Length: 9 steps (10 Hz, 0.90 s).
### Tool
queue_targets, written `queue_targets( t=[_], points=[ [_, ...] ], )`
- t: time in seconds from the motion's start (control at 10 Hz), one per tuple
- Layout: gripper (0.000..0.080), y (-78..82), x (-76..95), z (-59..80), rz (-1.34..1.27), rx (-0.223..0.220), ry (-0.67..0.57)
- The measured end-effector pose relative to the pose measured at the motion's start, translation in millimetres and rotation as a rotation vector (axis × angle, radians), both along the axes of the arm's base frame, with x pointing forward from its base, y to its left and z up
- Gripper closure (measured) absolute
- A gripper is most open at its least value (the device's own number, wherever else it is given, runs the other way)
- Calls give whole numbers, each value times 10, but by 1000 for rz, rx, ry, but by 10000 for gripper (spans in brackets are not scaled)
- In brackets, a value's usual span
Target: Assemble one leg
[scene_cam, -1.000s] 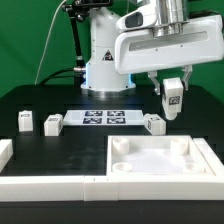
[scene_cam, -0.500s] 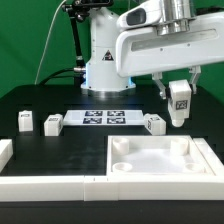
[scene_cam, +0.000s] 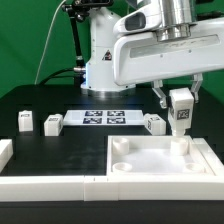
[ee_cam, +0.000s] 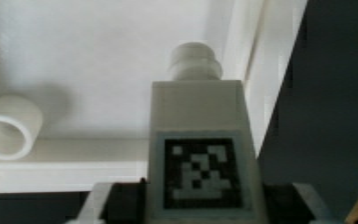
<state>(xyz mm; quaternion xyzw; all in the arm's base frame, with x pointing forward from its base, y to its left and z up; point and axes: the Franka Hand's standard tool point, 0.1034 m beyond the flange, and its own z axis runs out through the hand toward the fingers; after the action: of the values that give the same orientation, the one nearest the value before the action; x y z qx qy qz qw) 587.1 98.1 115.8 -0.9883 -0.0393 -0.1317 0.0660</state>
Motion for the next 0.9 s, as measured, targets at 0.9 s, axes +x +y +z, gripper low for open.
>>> queue_targets(
  t=[0.9],
  points=[
    [507, 9, 260, -172, 12, -20, -205]
  ],
)
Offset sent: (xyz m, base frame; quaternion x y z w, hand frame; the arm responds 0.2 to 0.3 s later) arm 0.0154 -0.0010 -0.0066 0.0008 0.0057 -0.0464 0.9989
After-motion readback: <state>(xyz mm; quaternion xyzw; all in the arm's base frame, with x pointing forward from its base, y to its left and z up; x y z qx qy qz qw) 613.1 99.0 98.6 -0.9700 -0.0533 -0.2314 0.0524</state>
